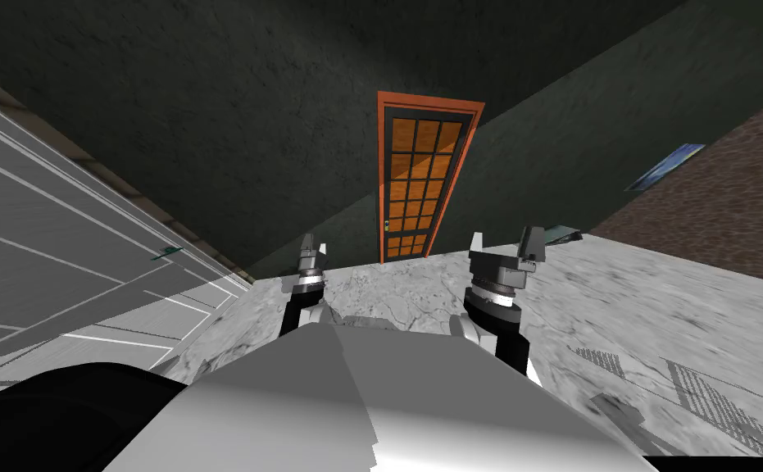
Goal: Pull the door open
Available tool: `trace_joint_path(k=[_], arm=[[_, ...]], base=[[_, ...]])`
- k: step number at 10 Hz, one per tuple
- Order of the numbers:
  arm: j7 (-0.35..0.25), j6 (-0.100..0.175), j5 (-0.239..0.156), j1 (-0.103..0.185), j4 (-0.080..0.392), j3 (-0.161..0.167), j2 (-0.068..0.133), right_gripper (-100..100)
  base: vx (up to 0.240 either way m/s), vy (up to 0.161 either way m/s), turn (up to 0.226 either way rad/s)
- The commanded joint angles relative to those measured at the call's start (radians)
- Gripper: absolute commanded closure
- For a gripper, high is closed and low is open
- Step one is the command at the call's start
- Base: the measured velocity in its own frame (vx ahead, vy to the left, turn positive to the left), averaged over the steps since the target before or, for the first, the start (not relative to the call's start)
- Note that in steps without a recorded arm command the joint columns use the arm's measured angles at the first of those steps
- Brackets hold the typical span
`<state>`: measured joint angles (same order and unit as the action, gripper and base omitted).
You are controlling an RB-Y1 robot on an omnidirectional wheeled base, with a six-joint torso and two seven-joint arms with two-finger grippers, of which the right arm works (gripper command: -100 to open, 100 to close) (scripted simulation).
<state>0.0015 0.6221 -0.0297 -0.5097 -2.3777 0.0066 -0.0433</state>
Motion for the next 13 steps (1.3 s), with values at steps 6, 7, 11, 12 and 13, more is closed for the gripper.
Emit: trace_joint_path(k=[6,7,11,12,13], arm=[[-0.131,0.039,-0.078,-0.003,0.124,-0.006,0.046,-100],[-0.147,0.044,-0.087,-0.004,0.138,-0.007,0.051,-100],[-0.222,0.067,-0.132,-0.006,0.21,-0.01,0.072,-100],[-0.242,0.072,-0.143,-0.006,0.228,-0.011,0.077,-100],[-0.264,0.079,-0.156,-0.007,0.249,-0.012,0.082,-100]], base=[[0.111,0.006,0.188],[0.1,-0.001,0.099],[0.089,-0.004,0.158],[0.088,-0.013,0.128],[0.1,-0.014,0.155]])
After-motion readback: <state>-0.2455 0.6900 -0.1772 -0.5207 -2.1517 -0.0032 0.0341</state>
